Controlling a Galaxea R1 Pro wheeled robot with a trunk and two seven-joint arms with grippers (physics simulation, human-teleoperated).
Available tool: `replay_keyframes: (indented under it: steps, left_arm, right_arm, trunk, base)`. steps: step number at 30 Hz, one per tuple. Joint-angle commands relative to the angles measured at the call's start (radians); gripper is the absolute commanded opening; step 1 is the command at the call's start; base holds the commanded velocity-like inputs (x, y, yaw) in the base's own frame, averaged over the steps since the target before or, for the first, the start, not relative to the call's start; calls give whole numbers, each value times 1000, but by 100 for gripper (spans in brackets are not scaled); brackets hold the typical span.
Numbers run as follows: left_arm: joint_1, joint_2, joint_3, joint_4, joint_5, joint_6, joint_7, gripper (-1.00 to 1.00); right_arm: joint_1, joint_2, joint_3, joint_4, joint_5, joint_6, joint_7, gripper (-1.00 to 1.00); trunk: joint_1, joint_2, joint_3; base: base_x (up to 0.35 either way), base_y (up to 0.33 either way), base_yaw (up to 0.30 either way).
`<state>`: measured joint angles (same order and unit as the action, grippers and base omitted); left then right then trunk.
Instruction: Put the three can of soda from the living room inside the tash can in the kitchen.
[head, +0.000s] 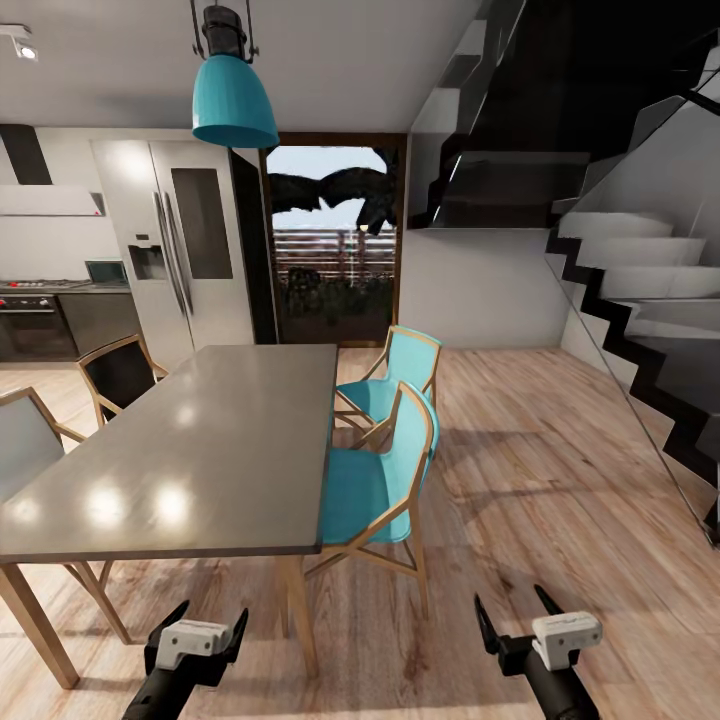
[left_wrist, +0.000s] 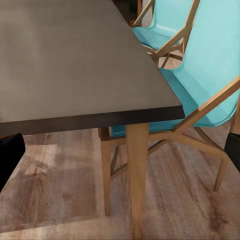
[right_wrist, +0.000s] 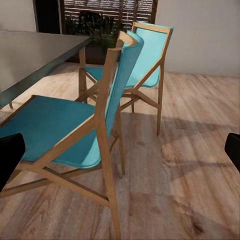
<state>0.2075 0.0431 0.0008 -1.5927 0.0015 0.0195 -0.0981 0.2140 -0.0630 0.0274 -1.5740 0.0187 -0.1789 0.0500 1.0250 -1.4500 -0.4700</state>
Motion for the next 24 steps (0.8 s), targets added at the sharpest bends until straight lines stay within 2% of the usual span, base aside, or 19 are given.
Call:
replay_keyframes:
  steps: [1, 3, 5, 9, 10, 16, 24]
  left_arm:
    - [2, 0, 1, 0, 0, -1, 1, 100]
    - [6, 0, 2, -1, 0, -14, 1, 100]
    - [9, -1, 1, -1, 0, -62, -1, 100]
    - [12, 0, 1, 5, -3, -107, -1, 100]
    - [12, 2, 2, 34, -1, -120, -1, 100]
    - [13, 5, 4, 93, 4, -131, 5, 100]
    - [11, 6, 4, 105, 2, -133, 6, 100]
  right_arm:
    - [0, -2, 1, -2, -1, 6, 1, 100]
    - [-2, -10, 4, 6, -2, 20, 6, 100]
    - [-3, -19, 6, 25, -3, 28, 10, 100]
    - [-3, -22, 7, 39, -6, 32, 9, 100]
    - [-3, -22, -3, 52, -9, 32, 10, 100]
    - [-2, -19, -35, 112, -15, 22, 9, 100]
    - [-3, -16, -61, 146, -14, 21, 9, 100]
  trunk:
    - [0, 0, 0]
    - [0, 0, 0]
    - [0, 0, 0]
    - [0, 0, 0]
    - [0, 0, 0]
    - [0, 0, 0]
    - [0, 0, 0]
  base:
    - [2, 0, 0]
    - [1, 0, 0]
    - [0, 0, 0]
    - [0, 0, 0]
    - [0, 0, 0]
    - [0, 0, 0]
    - [0, 0, 11]
